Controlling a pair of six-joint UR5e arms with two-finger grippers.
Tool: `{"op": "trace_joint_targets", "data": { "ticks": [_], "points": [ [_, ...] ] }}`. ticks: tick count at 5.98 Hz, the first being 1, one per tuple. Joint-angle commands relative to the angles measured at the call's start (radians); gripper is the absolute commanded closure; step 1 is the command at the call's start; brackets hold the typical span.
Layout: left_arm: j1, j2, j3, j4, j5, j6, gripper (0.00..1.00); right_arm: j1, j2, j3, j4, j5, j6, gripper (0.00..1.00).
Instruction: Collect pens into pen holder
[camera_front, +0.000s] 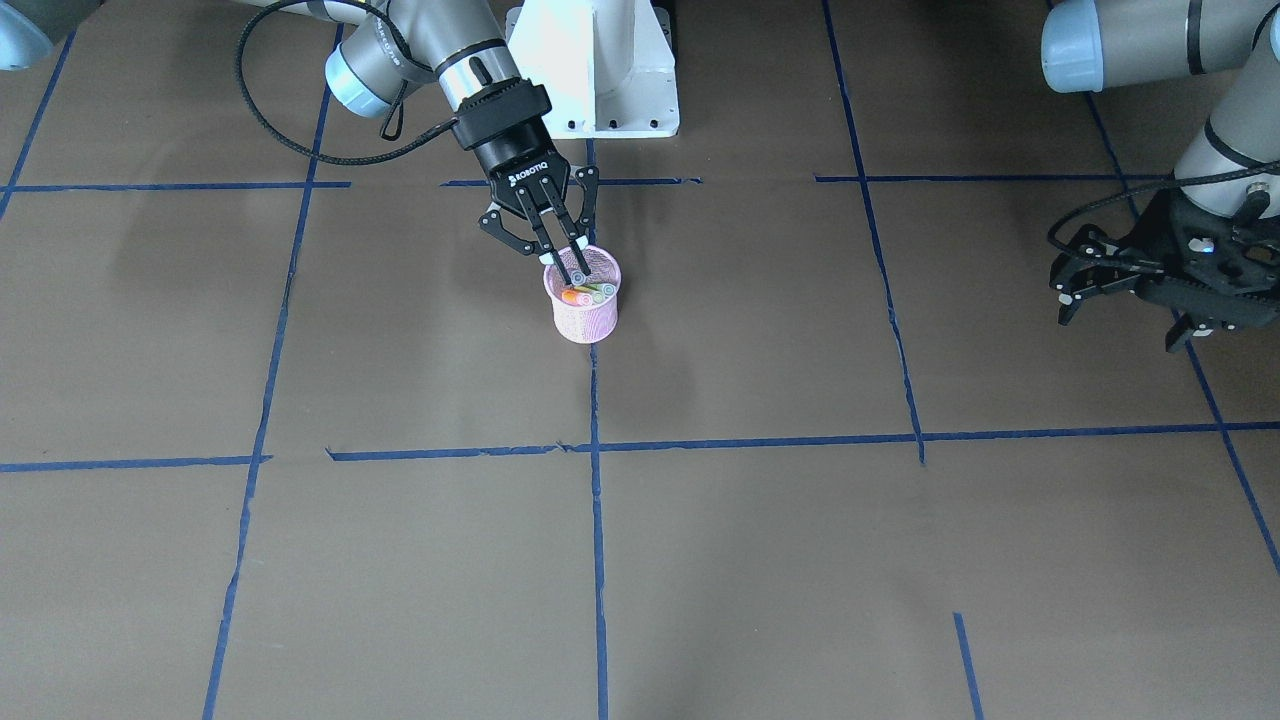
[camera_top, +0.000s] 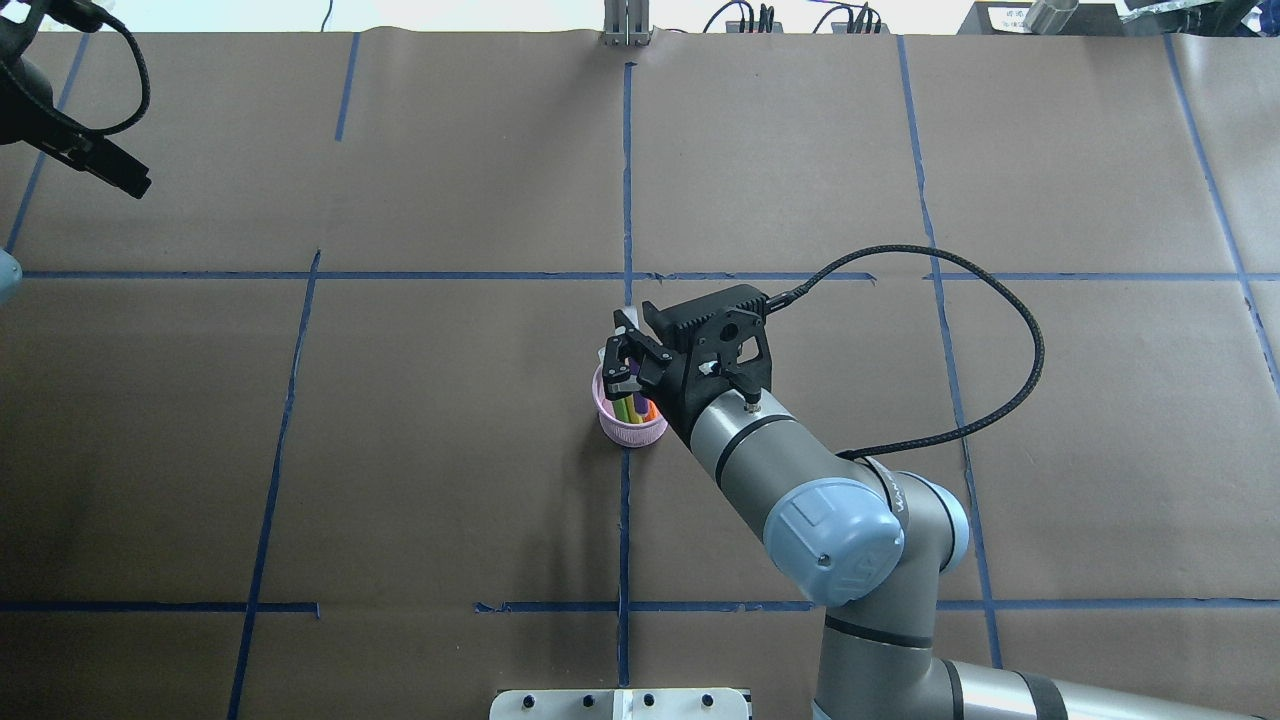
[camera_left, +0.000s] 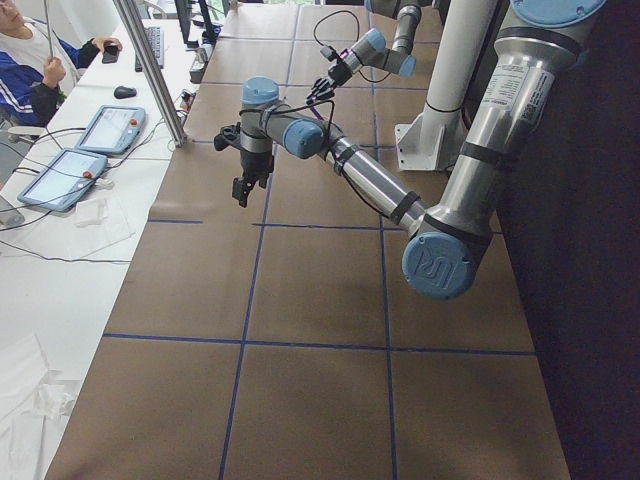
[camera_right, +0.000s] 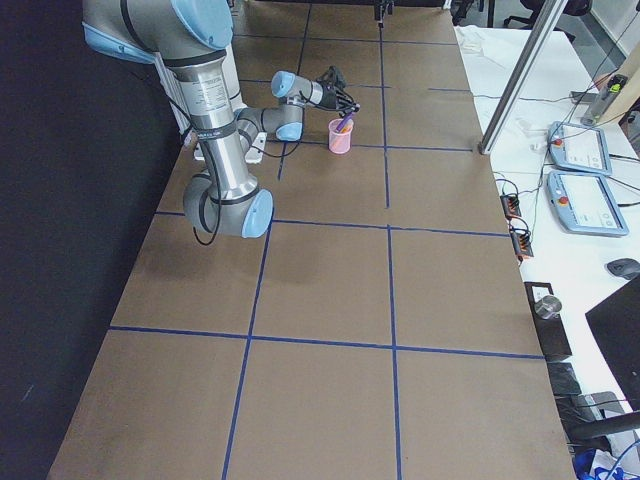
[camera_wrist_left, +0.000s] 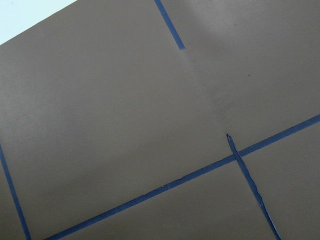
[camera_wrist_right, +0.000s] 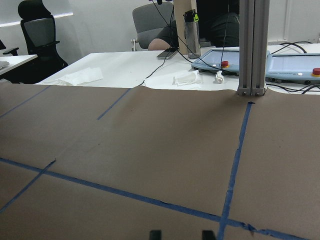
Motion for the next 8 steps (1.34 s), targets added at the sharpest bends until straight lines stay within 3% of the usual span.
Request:
{"op": "trace_joint_targets", "data": {
  "ticks": [1, 2, 4, 5, 7, 8],
  "points": [
    [0.001, 0.000, 0.000, 0.000, -0.005, 0.000, 0.00, -0.012, 0.004, 0.009, 0.000, -0.021, -0.007, 0.00],
    [-0.003, 0.000, 0.000, 0.002, -0.005, 0.002, 0.00, -0.011, 0.004, 0.058, -0.016, 0.007, -0.024, 0.00],
    [-0.062, 0.000, 0.011, 0.017, -0.048, 0.070, 0.00, 0.099, -0.034, 0.144, -0.196, 0.224, -0.062, 0.00],
    [-0.102, 0.008, 0.035, 0.015, -0.091, 0.074, 0.00, 0.200, -0.099, 0.182, -0.305, 0.397, -0.053, 0.00],
    [-0.221, 0.075, 0.079, 0.014, -0.218, 0.074, 0.00, 0.568, -0.210, 0.173, -0.529, 0.956, -0.091, 0.00],
    [-0.302, 0.103, 0.175, 0.012, -0.284, 0.074, 0.00, 0.745, -0.257, 0.129, -0.623, 1.124, -0.215, 0.00]
  ]
}}
